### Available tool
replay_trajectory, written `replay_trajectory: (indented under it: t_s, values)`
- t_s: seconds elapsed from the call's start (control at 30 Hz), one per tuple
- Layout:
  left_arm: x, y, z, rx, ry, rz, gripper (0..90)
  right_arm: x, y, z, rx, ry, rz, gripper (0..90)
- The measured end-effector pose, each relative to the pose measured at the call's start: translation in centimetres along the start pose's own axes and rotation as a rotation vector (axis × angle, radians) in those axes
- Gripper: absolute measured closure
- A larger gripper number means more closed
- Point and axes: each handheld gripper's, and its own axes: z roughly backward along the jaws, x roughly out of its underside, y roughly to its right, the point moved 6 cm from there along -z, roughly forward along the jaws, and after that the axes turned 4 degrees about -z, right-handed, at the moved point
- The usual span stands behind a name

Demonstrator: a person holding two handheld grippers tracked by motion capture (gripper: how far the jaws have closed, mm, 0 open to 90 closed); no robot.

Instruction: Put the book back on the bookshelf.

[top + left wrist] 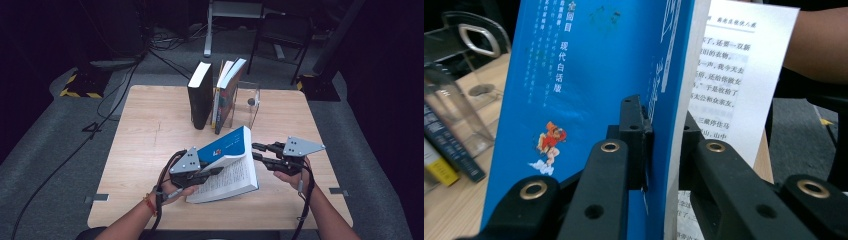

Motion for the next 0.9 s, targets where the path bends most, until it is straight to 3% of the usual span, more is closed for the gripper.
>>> replay_trajectory:
  t_s: [0.23, 0.33, 0.5, 0.77, 0.9]
  values:
    - [0.6, -0.1, 1.7, -0.045, 0.007, 0.016, 80.9, -1.9, -1.0, -1.2, -0.012, 0.005, 0.025, 67.3]
    - [0.9, 0.0, 2.2, -0.089, 0.0, 0.002, 80.2, -2.5, -1.3, -1.6, -0.015, -0.002, 0.04, 66.7]
    - [1.8, 0.0, 3.3, -0.152, -0.02, 0.018, 78.2, -3.4, -1.8, -2.4, -0.029, 0.001, 0.044, 63.8]
    - [2.9, 0.3, 4.4, -0.191, -0.05, 0.036, 69.5, -4.9, -2.8, -3.9, -0.026, -0.009, 0.06, 60.7]
    - [4.0, 0.3, 4.3, -0.216, -0.09, 0.043, 65.5, -4.9, -3.2, -4.5, -0.039, -0.023, 0.057, 57.7]
